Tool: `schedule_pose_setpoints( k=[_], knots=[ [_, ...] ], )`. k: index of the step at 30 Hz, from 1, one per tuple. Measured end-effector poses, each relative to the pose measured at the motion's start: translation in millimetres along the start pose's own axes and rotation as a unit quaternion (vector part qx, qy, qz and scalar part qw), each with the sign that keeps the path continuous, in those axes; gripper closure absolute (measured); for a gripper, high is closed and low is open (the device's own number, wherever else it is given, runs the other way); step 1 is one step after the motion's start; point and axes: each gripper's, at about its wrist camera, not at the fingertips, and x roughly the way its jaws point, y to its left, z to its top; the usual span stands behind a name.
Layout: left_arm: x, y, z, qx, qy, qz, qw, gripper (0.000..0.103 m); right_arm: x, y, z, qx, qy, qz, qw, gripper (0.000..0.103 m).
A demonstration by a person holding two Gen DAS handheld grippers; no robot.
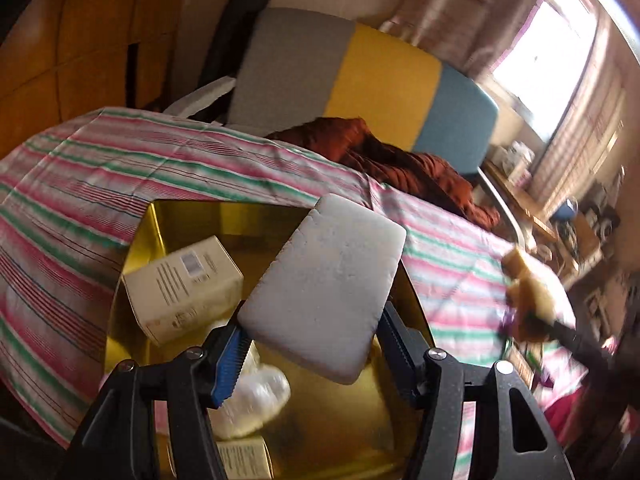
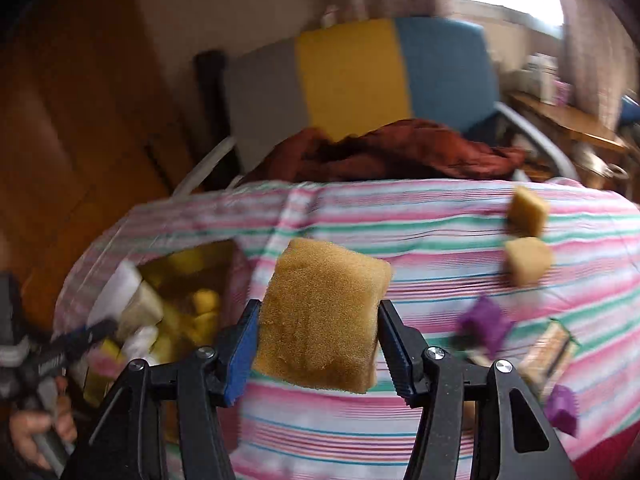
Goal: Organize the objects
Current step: 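Carry the foam block and sponge over the gold tray and open both tools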
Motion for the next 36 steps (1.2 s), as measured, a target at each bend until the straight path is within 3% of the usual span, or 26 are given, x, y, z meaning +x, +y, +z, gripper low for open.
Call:
schedule_pose_setpoints(
  k=[7,13,17,23,26,27,31,36],
  knots=[
    [30.9,15.1,29.7,-0.050,0.016,0.008,0.9986,0.035,43.6,76.0,-12.4,-0.082,0.053,0.044,0.994,0.045],
    [48.6,28.5,39.1,-0.068,0.028,0.015,0.9972,0.032,70.8,103.8,-17.0,-0.104,0.084,0.063,0.989,0.045],
    [52.3,38.8,35.0,-0.085,0.037,-0.010,0.9956,0.021,87.3,116.4,-14.5,-0.103,0.094,0.067,0.988,0.045],
    [19.5,45.2,25.4,-0.077,-0.014,0.036,0.9963,0.021,104.3,126.1,3.4,-0.086,0.090,0.065,0.990,0.045],
    [1.2,43.6,15.6,-0.060,-0.033,0.053,0.9963,0.021,112.7,128.2,15.8,-0.058,0.085,0.081,0.991,0.039],
    [-4.6,45.4,12.6,-0.065,-0.043,0.051,0.9956,0.021,115.2,129.1,19.9,-0.049,0.084,0.091,0.991,0.030],
    [-25.6,43.9,-1.2,-0.046,-0.063,0.068,0.9946,0.021,116.5,131.6,21.5,-0.033,0.076,0.103,0.991,0.015],
    [-35.1,44.6,-15.0,-0.044,-0.064,0.082,0.9936,0.021,106.7,124.9,8.8,-0.041,0.079,0.087,0.992,0.015]
  ],
)
